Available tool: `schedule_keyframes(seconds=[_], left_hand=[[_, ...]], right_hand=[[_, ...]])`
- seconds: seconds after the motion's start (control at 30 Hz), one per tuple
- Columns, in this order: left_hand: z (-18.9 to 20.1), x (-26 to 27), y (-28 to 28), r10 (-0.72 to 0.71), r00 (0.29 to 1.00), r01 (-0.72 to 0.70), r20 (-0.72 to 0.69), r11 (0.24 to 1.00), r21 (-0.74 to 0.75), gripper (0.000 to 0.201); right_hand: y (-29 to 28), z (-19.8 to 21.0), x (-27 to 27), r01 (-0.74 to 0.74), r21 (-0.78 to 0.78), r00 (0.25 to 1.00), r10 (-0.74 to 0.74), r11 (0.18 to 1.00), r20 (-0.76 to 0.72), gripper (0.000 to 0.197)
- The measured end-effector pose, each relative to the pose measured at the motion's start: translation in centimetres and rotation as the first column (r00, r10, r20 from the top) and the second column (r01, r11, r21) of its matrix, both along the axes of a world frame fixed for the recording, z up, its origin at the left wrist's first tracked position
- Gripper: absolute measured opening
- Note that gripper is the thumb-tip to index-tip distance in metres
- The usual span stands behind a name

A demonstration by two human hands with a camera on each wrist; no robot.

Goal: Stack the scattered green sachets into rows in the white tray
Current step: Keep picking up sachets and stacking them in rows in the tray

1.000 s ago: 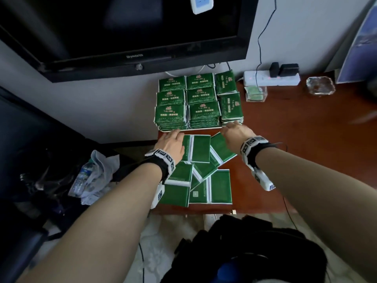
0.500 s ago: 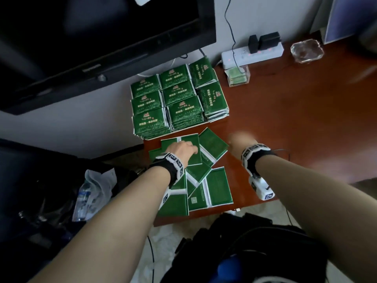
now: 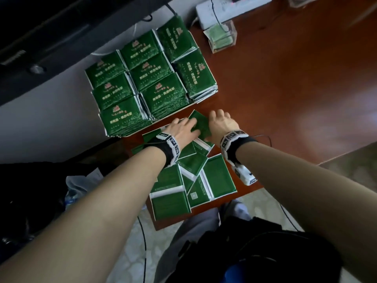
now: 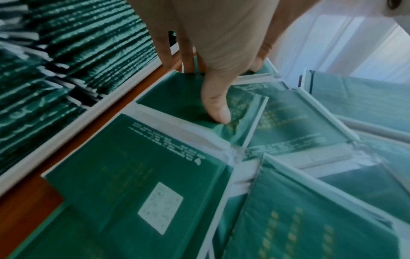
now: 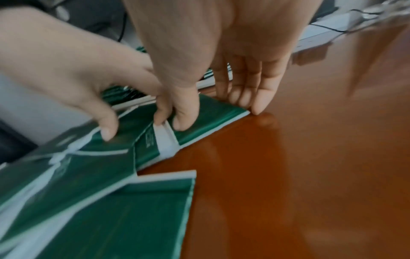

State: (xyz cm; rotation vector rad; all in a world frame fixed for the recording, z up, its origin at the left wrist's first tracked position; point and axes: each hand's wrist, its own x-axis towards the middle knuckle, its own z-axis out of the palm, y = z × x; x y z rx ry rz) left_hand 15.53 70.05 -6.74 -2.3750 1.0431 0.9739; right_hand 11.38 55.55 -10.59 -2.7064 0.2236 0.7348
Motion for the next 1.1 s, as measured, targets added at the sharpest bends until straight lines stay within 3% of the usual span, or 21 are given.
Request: schedule_keyframes(seconds=[0.23, 0.37, 0.6, 0.77, 0.87, 1.1], left_hand=[[-0.5, 1.0, -0.1, -0.285, 0.955, 0.286, 0.084, 0.958, 0.003, 0.038], [-0.6, 1.4, -0.1, -0.312, 0.944, 0.317, 0.105, 0.948, -0.027, 0.033], [-0.8, 1.8, 1.0, -0.291, 0.945, 0.299, 0.146, 0.954, -0.035, 0.038], [-0.4, 2.5, 0.1, -0.280, 0.952, 0.281, 0.121, 0.960, 0.015, 0.042], [0.3, 3.6, -1.4, -0.246, 0.962, 0.246, 0.119, 0.969, 0.013, 0.029], [0.9, 4.9, -7.6, 0.018, 0.995, -0.008, 0.098, 0.995, -0.102, 0.028]], right_hand=[[2.2, -0.9, 1.1, 0.092, -0.033, 0.992, -0.094, 0.995, -0.082, 0.036], [2.4, -1.1, 1.4, 0.078, -0.058, 0.989, -0.085, 0.995, -0.123, 0.030], [1.7, -1.2, 1.2, 0.146, -0.036, 0.972, -0.150, 0.989, -0.184, 0.038], [-0.6, -0.4, 1.1, 0.170, -0.064, 0.968, -0.179, 0.983, -0.178, 0.029], [-3.9, 0.5, 1.0, 0.173, -0.093, 0.969, -0.187, 0.980, -0.163, 0.029], [-13.6, 3.1, 2.6, 0.032, -0.234, 0.987, -0.068, 0.972, -0.144, 0.020]])
